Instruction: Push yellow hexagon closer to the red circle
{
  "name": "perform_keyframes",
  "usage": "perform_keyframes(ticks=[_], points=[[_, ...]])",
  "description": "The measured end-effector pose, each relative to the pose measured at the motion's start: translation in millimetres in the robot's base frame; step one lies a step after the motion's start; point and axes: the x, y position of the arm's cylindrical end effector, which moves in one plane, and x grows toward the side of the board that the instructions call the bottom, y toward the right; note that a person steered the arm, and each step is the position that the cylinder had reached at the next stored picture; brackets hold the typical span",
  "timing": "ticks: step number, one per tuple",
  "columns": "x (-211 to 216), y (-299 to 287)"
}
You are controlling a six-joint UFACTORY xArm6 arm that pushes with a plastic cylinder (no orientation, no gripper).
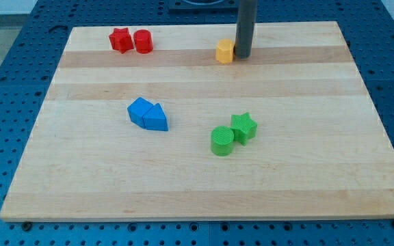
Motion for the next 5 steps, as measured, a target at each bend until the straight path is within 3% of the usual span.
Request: perform_keyframes(ticks=[2, 4, 5], points=[[-30.1, -18.1], [7.9, 50.3], [9.9, 30.9]])
